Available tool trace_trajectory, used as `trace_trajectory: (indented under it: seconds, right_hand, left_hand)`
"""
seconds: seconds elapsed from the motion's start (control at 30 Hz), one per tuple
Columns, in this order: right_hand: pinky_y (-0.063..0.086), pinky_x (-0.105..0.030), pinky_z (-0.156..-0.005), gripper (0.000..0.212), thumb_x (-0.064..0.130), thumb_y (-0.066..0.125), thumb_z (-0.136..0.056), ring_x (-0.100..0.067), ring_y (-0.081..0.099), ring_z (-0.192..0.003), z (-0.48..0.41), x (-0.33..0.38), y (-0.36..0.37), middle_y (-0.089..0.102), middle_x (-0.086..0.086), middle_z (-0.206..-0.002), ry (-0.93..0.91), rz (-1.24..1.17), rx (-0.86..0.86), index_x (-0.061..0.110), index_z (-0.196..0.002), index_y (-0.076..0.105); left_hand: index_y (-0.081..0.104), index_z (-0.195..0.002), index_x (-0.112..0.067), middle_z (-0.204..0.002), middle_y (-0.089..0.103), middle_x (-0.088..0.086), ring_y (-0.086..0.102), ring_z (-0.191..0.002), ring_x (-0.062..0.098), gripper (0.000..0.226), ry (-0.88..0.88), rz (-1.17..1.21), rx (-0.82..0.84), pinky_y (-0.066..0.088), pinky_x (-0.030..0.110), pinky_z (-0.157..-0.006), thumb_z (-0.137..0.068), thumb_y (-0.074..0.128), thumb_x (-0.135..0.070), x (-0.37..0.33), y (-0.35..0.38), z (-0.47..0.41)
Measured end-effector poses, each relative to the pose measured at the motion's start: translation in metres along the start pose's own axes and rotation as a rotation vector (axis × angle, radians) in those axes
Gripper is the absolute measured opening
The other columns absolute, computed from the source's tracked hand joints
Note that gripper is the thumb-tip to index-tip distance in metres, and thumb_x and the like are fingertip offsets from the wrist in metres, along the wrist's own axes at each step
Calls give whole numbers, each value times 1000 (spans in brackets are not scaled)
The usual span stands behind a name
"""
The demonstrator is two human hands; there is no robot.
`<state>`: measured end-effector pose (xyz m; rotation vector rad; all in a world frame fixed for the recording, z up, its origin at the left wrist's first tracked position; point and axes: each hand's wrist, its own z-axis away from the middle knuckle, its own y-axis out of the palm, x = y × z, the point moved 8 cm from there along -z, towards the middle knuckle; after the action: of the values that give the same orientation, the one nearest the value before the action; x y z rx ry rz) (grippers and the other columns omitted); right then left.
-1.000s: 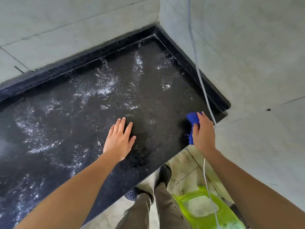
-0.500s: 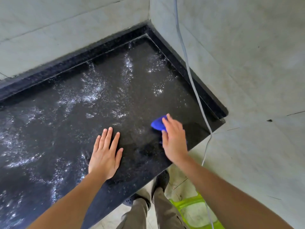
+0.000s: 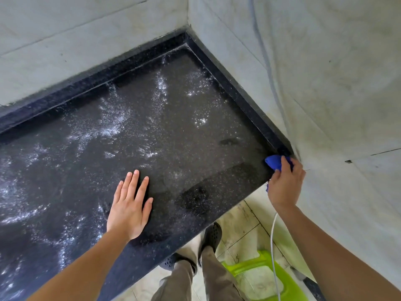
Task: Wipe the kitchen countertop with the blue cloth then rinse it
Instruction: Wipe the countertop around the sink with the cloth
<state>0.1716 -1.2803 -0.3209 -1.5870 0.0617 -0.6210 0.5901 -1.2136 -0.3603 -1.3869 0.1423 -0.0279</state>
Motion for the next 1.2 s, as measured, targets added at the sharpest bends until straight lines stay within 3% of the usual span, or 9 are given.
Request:
trace_trajectory:
  seconds: [0.2,0.43,0.57,0.63,0.73,0.87,0.97,1.1,1.2]
  right_hand:
    - [49,-44,-96,41,0,57,-87,-29,48,-120,43,59,18,51,-12,-133,-407,-70,255,5,-129,57]
    - [32,-45,-105,46,11,49,-95,-34,35,-134,-11,65,27,36,-15,-148,125,-35,-15,6,-141,42]
    - [39,-39,-105,41,8,54,-90,-24,47,-128,47,146,61,51,-7,-139,-470,-223,275,8,-132,55]
    - [39,-34,-106,39,7,53,-89,-20,50,-124,62,154,57,56,-6,-134,-573,-357,388,8,-128,59]
    - [32,-29,-107,40,8,52,-93,-29,44,-127,7,111,37,50,-14,-138,-220,-325,133,1,-132,52]
    - [34,-50,-104,45,12,48,-96,-39,37,-128,-44,92,40,38,-20,-144,42,-90,-3,0,-139,42]
    - [37,-50,-100,44,13,50,-95,-37,39,-129,-38,139,62,40,-16,-146,-141,-68,48,3,-138,46]
    - [39,-40,-102,39,8,56,-87,-29,50,-124,32,202,86,53,-12,-137,-669,-239,417,4,-125,60]
    - [41,-33,-103,34,9,55,-85,-28,58,-115,19,179,59,62,-12,-125,-572,-440,427,1,-117,64]
  left_hand:
    - [33,-148,-5,-159,18,19,11,-148,32,63,-7,0,11,6,43,-121,-100,20,-42,-1,-2,0]
    - [30,-149,-6,-158,20,18,11,-148,32,62,-4,-4,1,11,46,-119,-100,20,-42,0,0,0]
    - [31,-149,-7,-158,20,18,11,-148,31,62,-6,5,6,9,44,-119,-100,20,-43,0,0,0]
    - [33,-148,-7,-158,20,18,12,-148,31,62,-8,9,8,9,44,-120,-100,21,-42,0,-1,0]
    - [34,-148,-7,-158,21,18,13,-148,31,61,-6,11,12,10,44,-119,-100,22,-42,0,-2,-1]
    - [35,-148,-8,-158,21,17,14,-148,31,60,-7,23,5,10,43,-120,-99,24,-42,1,-2,-1]
    - [35,-147,-8,-158,22,17,15,-148,31,60,-11,20,2,12,45,-119,-99,25,-42,1,-1,-1]
    - [35,-148,-9,-158,21,17,15,-148,31,61,-17,18,21,13,45,-118,-100,21,-44,2,-2,-1]
    - [34,-149,-10,-159,20,16,15,-148,31,62,-19,26,37,14,46,-118,-101,16,-45,2,0,0]
